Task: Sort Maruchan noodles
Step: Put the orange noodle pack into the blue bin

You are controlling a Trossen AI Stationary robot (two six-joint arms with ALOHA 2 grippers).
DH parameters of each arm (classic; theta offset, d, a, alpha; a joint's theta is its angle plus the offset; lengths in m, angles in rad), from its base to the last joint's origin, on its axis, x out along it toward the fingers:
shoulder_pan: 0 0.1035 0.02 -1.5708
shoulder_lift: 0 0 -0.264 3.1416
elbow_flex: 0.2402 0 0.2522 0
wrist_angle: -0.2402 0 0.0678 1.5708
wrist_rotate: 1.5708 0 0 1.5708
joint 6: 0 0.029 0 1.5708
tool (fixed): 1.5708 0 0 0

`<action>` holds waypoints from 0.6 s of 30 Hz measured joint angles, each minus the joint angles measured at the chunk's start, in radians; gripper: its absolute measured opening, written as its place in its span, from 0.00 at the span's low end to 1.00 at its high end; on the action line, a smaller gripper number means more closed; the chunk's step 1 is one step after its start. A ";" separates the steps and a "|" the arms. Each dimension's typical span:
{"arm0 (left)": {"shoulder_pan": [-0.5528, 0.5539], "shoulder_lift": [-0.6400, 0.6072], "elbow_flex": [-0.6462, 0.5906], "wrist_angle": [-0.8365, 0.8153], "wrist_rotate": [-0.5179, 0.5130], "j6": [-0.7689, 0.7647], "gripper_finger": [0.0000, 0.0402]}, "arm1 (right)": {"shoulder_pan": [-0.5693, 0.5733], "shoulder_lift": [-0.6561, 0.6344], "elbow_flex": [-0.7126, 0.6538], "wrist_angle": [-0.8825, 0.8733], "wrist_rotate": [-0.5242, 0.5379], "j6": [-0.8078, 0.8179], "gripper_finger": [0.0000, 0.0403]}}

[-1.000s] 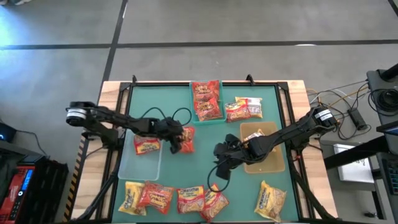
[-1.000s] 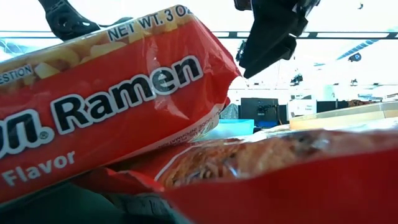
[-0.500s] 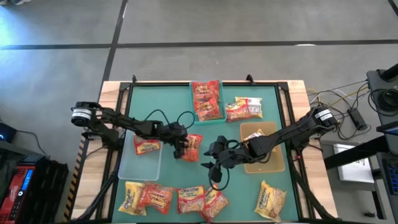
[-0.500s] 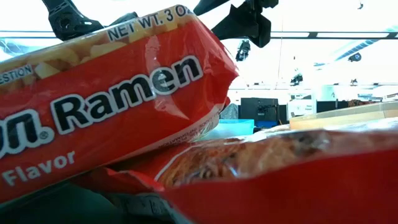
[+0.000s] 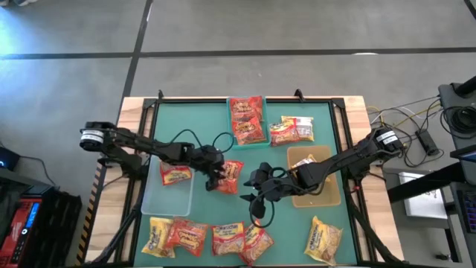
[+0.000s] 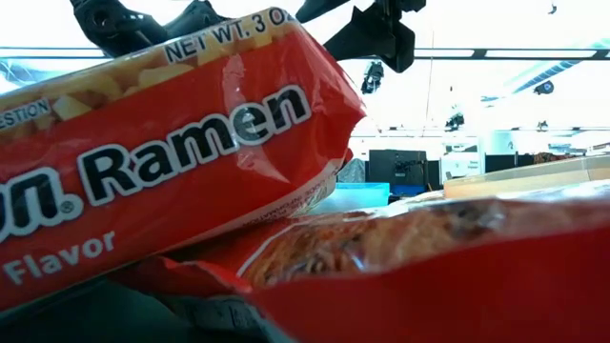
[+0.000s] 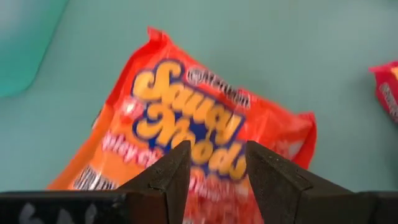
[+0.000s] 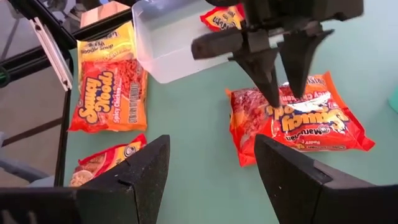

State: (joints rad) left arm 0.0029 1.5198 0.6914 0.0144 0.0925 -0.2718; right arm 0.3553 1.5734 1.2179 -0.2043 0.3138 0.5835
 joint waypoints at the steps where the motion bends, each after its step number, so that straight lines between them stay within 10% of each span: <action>1: 0.000 -0.006 0.000 -0.028 0.000 -0.001 0.34 | 0.000 0.000 0.000 -0.005 0.000 0.001 0.56; 18: -0.033 0.028 0.000 -0.138 -0.075 -0.079 0.34 | 0.000 0.031 -0.013 -0.126 -0.008 0.183 0.56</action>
State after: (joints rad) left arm -0.0298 1.5480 0.6918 -0.1232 0.0174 -0.3504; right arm 0.3553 1.6047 1.2048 -0.3308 0.3060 0.7670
